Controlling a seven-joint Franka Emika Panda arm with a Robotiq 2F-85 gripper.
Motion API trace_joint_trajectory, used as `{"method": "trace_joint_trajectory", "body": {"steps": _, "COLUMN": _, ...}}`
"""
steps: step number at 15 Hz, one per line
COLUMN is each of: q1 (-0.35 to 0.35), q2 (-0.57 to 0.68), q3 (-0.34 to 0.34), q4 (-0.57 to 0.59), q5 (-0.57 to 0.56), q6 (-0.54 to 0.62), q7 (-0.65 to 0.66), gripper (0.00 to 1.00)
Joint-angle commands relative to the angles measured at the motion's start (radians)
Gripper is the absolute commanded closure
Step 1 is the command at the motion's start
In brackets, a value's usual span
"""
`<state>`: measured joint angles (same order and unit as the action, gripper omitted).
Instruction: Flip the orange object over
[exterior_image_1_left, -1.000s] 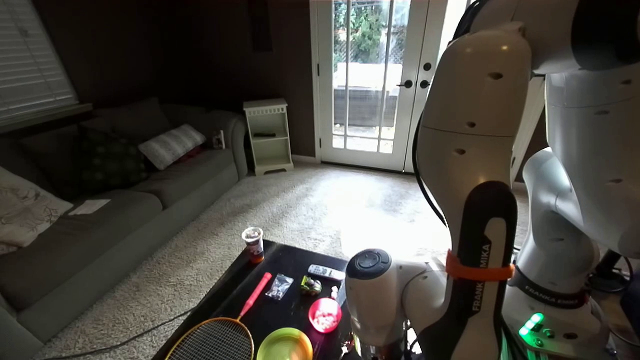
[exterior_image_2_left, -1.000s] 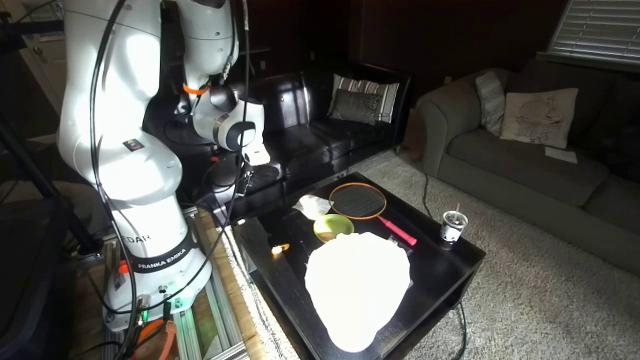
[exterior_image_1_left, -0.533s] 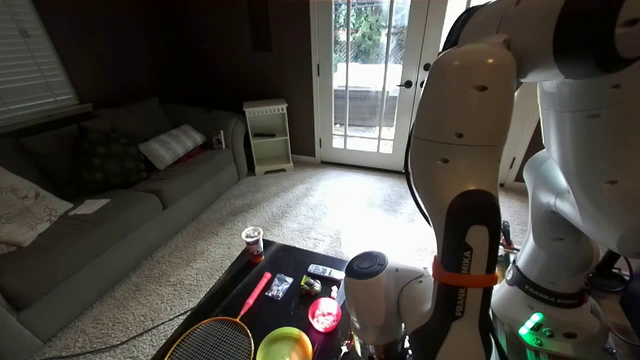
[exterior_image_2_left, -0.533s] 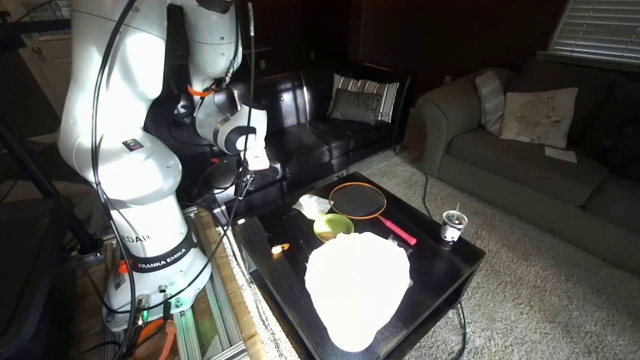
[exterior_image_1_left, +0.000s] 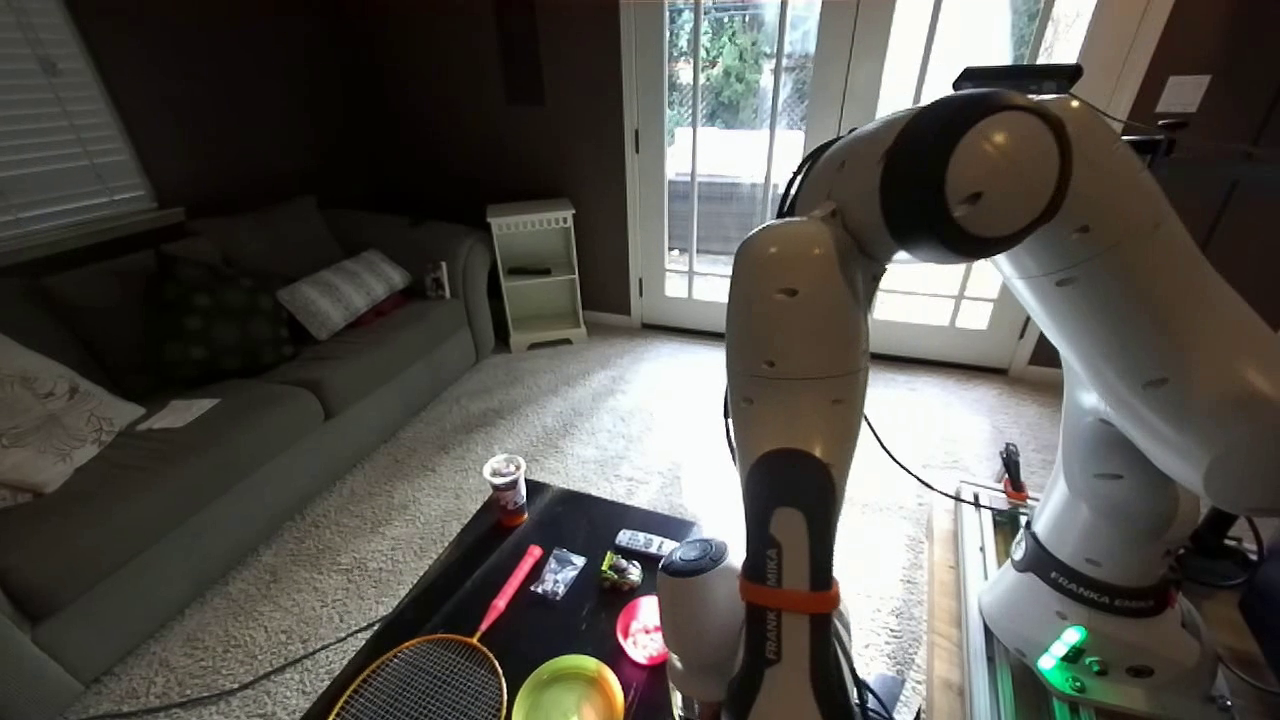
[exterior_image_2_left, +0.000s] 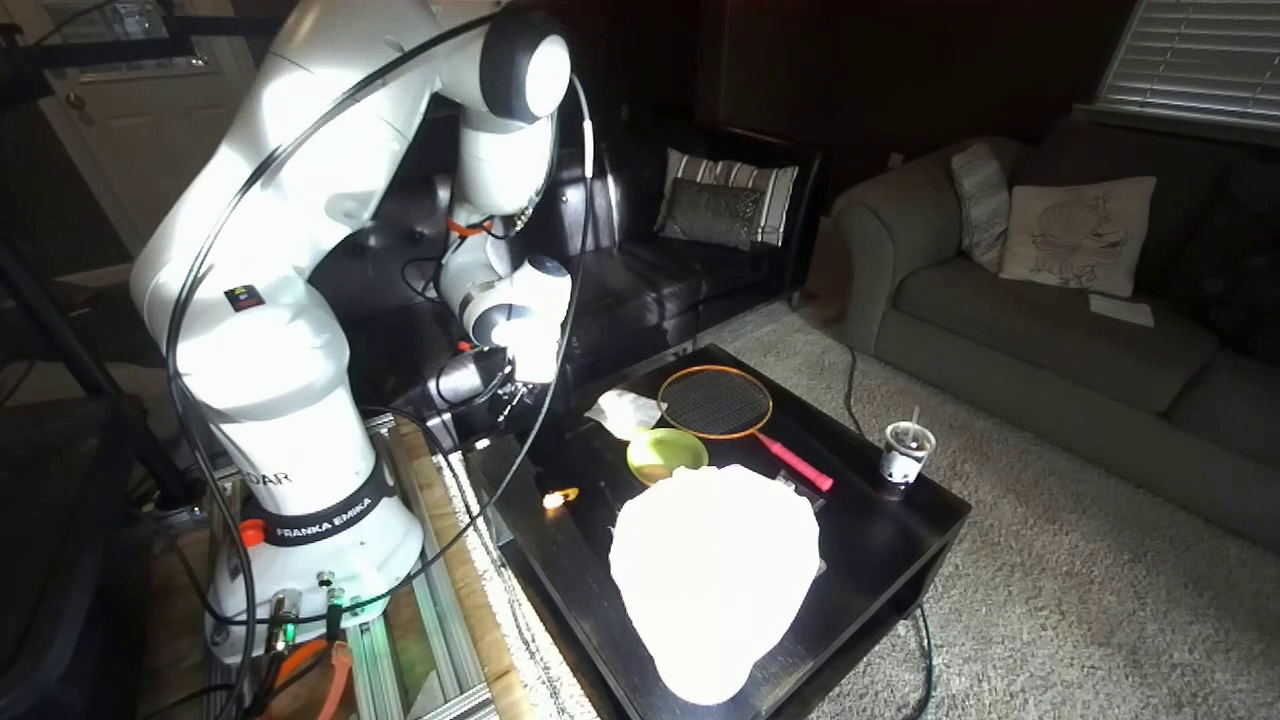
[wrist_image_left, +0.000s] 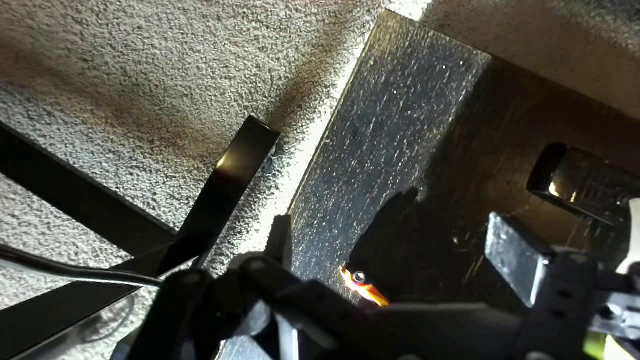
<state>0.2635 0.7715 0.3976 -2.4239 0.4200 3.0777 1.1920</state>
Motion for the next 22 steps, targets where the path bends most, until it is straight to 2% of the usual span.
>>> {"method": "trace_joint_trajectory", "body": {"steps": 1, "q1": -0.03, "q2": 0.175, "q3": -0.014, "q4": 0.128, "q5": 0.028, "q6": 0.055, "q7": -0.014, "gripper": 0.0}}
{"method": "trace_joint_trajectory", "body": {"steps": 9, "q1": -0.099, "q2": 0.402, "q3": -0.038, "q4": 0.298, "q5": 0.031, "q6": 0.121, "q7": -0.008, "gripper": 0.0}}
{"method": "trace_joint_trajectory", "body": {"steps": 10, "q1": -0.085, "q2": 0.343, "q3": -0.047, "q4": 0.25, "q5": 0.023, "q6": 0.091, "q7": -0.013, "gripper": 0.0}}
{"method": "trace_joint_trajectory", "body": {"steps": 16, "q1": -0.087, "q2": 0.358, "q3": -0.049, "q4": 0.26, "q5": 0.023, "q6": 0.093, "q7": -0.019, "gripper": 0.0}}
{"method": "trace_joint_trajectory", "body": {"steps": 22, "q1": -0.121, "q2": 0.448, "q3": -0.05, "q4": 0.303, "q5": 0.043, "q6": 0.168, "q7": -0.002, "gripper": 0.0}}
